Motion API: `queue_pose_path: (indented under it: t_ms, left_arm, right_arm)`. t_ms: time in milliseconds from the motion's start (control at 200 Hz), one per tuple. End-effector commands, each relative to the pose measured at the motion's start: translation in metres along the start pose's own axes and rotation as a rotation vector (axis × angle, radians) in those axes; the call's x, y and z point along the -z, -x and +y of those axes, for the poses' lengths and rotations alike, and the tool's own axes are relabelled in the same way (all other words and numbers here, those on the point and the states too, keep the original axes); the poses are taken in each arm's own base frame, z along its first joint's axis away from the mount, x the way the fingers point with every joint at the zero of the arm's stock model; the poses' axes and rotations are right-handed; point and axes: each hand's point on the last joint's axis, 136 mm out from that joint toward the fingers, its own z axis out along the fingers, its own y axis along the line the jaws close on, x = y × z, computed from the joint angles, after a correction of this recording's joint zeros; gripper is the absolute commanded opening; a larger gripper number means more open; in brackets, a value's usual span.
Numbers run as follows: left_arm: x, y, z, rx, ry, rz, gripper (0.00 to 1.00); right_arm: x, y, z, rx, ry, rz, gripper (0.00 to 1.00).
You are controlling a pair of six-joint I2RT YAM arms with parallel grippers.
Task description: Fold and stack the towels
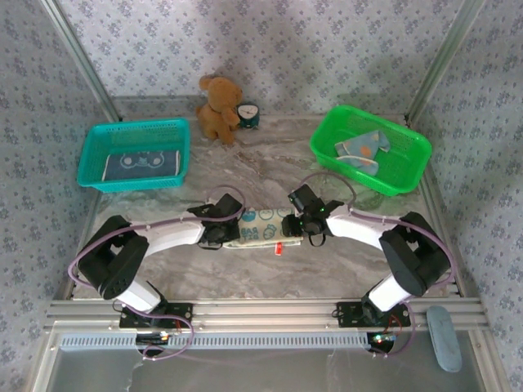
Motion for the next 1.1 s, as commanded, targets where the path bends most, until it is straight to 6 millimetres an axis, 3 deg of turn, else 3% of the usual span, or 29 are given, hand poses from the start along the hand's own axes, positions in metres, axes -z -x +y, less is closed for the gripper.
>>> queue_pose_path:
  t_ms: [0, 105, 200, 255, 315, 530, 740, 874, 1094]
  left_arm:
    - [0.017, -0.010, 0.037, -0.072, 0.162, 0.050, 0.00]
    - [0.045, 0.011, 0.034, -0.098, 0.165, 0.004, 0.00]
    - [0.075, 0.028, 0.040, -0.117, 0.199, -0.016, 0.00]
    - [0.093, 0.040, 0.040, -0.133, 0.201, -0.037, 0.00]
    - [0.112, 0.054, 0.041, -0.148, 0.199, -0.062, 0.00]
    - [0.183, 0.106, 0.054, -0.211, 0.226, -0.161, 0.00]
    - [0.243, 0.160, 0.068, -0.283, 0.276, -0.311, 0.00]
    - [0.262, 0.192, 0.072, -0.271, 0.260, -0.374, 0.00]
    - [0.264, 0.231, 0.041, -0.298, 0.172, -0.400, 0.00]
  right_arm:
    - [0.020, 0.016, 0.004, 0.007, -0.008, -0.041, 0.59]
    - [0.032, 0.026, 0.005, -0.002, 0.003, -0.074, 0.64]
    - [0.044, 0.037, 0.006, -0.012, 0.008, -0.108, 0.81]
    - [0.051, 0.042, 0.007, -0.017, 0.015, -0.126, 0.85]
    - [0.059, 0.050, 0.008, -0.020, 0.022, -0.151, 1.00]
    - [0.082, 0.070, 0.011, -0.022, 0.029, -0.206, 1.00]
    - [0.090, 0.078, 0.012, -0.018, 0.025, -0.219, 1.00]
    - [0.092, 0.080, 0.014, -0.003, 0.019, -0.206, 1.00]
    - [0.092, 0.081, 0.012, 0.010, 0.007, -0.185, 1.00]
